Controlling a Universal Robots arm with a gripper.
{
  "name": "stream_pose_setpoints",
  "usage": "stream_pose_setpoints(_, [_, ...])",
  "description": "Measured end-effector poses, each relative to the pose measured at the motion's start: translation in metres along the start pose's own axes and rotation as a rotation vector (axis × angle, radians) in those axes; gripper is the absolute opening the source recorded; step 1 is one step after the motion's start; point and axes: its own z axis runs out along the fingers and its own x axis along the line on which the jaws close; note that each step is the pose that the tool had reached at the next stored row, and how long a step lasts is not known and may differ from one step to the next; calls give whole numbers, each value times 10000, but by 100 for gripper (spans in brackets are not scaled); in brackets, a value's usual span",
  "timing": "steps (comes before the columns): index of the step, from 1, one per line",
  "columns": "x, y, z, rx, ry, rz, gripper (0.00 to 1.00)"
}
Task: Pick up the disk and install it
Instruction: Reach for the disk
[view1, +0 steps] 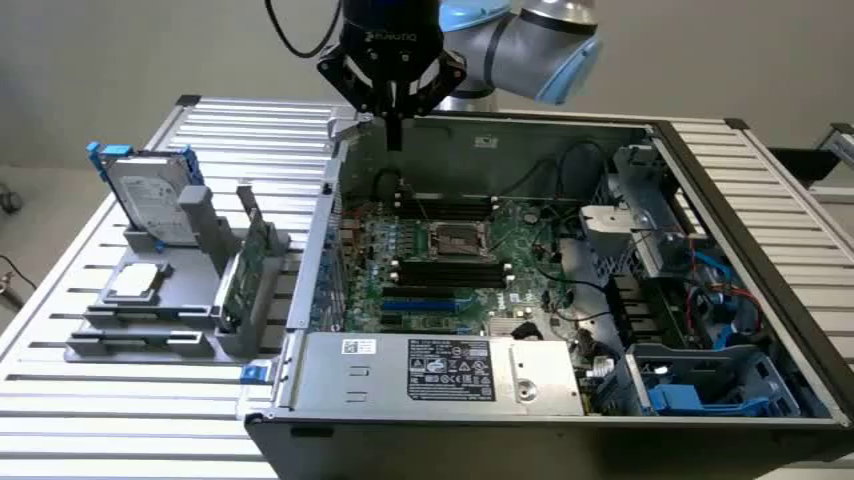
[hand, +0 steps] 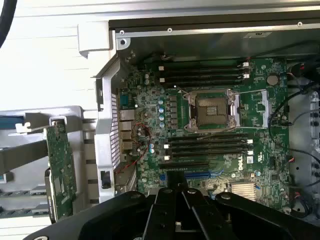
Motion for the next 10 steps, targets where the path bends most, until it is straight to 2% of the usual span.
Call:
stream_pose_setpoints(8, [1,0,0,0,0,-1,11])
stream_pose_setpoints(10, [63,3,-1,0,-6,-1,11])
